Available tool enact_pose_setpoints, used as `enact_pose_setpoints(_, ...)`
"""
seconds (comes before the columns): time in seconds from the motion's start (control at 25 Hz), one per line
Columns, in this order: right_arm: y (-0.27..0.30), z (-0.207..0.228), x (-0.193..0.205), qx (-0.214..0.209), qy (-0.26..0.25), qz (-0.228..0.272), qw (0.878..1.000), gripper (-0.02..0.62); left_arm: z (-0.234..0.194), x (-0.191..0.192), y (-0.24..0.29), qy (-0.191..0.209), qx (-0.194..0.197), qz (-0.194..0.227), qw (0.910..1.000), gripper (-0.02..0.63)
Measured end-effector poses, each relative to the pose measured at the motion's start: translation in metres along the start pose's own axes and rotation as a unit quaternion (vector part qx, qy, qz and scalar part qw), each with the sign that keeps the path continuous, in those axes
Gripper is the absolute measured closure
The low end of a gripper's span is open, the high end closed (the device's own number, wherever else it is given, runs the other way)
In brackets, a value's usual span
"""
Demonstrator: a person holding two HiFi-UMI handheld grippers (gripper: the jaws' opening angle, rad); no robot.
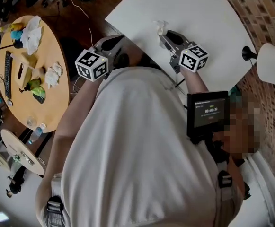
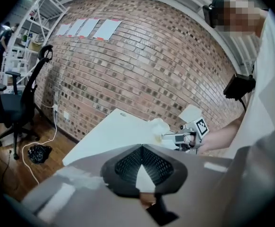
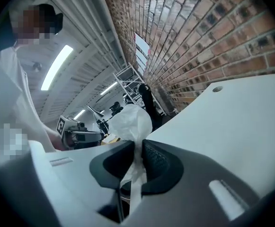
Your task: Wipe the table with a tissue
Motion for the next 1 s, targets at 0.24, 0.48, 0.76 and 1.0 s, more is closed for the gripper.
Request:
enact_pose_setpoints(0.24, -0.038, -0.010, -0.007, 0.079, 0.022, 0.057, 0.995, 0.543, -0.004, -0.011, -0.008, 0.024, 0.048, -0.004, 0.9985, 0.600)
enact_pose_setpoints(0.48, -0.078, -0.044, -0.003, 0.151, 0.040, 0.125, 0.980, 0.543, 0.003, -0.006, -0.014, 0.038, 0.109, -0.027, 0.9929, 0.600)
enact_pose_setpoints(0.76, -0.112, -0.068, 0.002, 0.210, 0.004, 0.156, 0.965, 0.543, 0.016, -0.009, 0.024, 0.066, 0.187, -0.059, 0.9783, 0.600)
enact_pose_setpoints(1.0, -0.154, -0.089, 0.015, 0.262, -0.015, 0.176, 0.949, 0.543, 0.061, -0.016, 0.048, 0.102, 0.247, -0.084, 0.9600, 0.601)
Point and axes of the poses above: the fingertips, and each gripper's own axes: y forward along the fingers, z to its right, x out of its underside, the point moved 4 cm from there along -y, backward along the fingers, and after that the axes turned 11 degrees about x, right-handed, at the moved point
